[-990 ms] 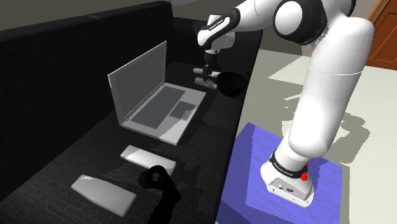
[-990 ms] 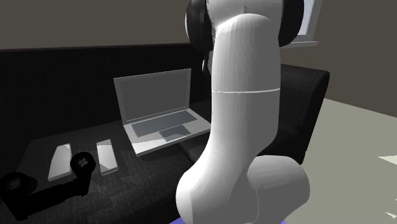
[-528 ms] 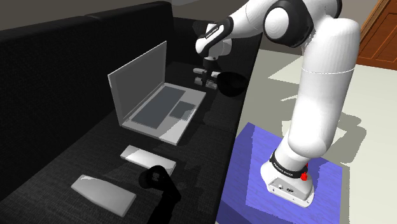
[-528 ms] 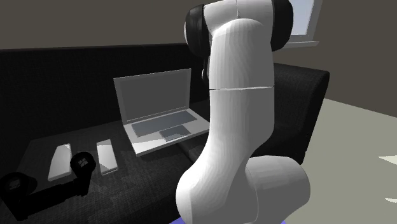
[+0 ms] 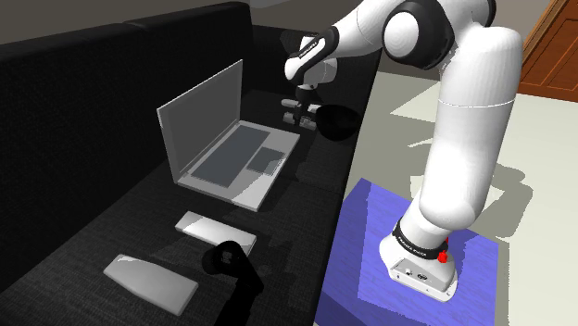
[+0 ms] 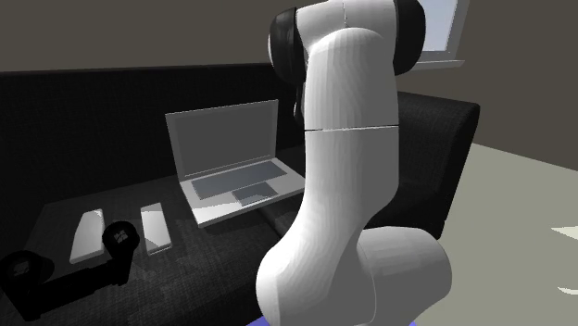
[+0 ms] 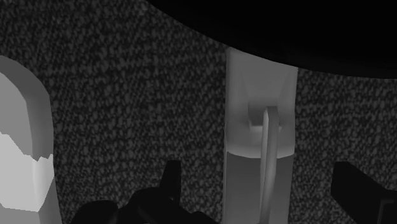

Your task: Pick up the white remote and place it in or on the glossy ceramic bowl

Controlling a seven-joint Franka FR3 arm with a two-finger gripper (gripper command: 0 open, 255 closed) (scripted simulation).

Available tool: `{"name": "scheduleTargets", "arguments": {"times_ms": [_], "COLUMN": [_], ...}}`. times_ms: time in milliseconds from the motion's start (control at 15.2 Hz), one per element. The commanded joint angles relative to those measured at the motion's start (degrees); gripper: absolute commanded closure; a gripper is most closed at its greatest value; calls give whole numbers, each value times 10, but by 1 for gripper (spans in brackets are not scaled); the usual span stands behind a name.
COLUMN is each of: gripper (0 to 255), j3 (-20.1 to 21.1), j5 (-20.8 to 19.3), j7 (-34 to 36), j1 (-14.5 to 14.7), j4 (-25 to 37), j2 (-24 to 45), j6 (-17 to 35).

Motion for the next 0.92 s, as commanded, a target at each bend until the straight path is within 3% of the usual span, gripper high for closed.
{"name": "scheduleTargets", "arguments": {"times_ms": [0, 594, 858], "gripper": [255, 255, 255], "j3": [0, 0, -4], "j5": [0, 0, -11], "j7": [0, 0, 8], "j1": [0, 0, 3], "j4": [0, 0, 9], "j2": [0, 0, -18], "j6": [0, 0, -25]}}
